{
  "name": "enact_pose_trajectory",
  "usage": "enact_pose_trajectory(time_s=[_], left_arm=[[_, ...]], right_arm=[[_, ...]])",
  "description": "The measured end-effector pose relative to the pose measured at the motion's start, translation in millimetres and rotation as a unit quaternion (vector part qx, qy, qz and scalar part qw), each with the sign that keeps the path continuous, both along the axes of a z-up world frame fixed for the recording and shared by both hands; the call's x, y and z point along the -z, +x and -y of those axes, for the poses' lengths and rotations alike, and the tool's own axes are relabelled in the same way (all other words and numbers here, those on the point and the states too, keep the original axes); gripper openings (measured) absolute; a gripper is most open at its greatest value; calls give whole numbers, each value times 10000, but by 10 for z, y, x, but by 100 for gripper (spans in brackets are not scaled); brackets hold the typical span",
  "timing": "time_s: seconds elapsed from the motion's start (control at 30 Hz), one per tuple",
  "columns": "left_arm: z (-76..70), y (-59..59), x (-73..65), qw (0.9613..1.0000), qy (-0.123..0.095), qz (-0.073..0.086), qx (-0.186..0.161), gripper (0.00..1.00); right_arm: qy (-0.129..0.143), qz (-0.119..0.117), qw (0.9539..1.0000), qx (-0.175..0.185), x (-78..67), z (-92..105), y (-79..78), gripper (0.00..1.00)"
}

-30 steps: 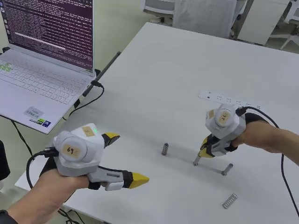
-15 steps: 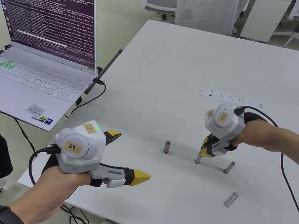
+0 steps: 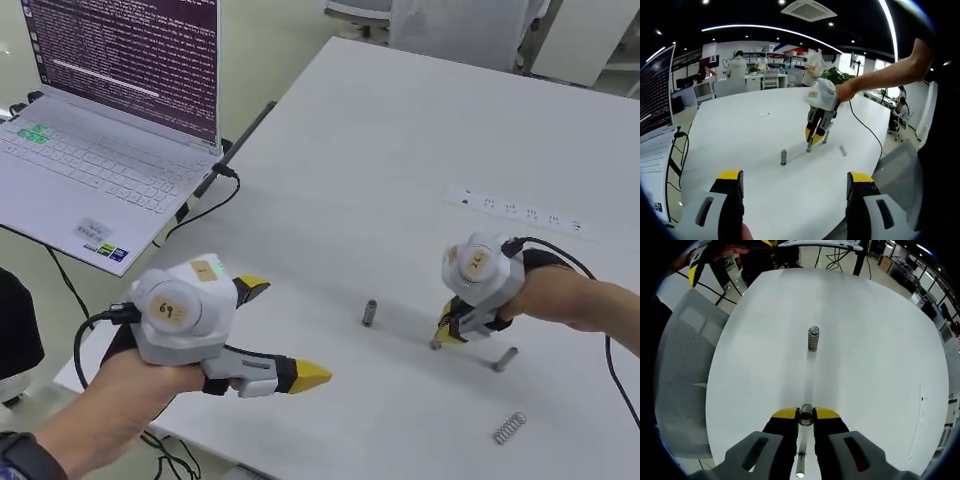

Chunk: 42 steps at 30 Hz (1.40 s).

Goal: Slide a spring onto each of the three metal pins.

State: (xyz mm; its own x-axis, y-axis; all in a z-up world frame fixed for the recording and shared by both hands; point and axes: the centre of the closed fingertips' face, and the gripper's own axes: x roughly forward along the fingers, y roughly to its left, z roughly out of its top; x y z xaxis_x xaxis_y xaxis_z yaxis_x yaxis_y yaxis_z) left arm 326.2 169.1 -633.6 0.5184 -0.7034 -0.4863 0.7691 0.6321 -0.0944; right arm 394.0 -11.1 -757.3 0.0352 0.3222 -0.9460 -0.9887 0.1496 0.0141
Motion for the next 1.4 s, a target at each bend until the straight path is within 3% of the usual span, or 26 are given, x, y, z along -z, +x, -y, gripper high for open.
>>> enact_pose_trajectory(time_s=[0.7,1.4], left_arm=[[-17,7,-7,10000,25,-34,-33,82],[42,-8,-5,10000,-4,-46,54,83]], right_arm=[[-85,-109,9999,15,157,10,26,9],[-3,-14,9999,164,23,59,24,24]])
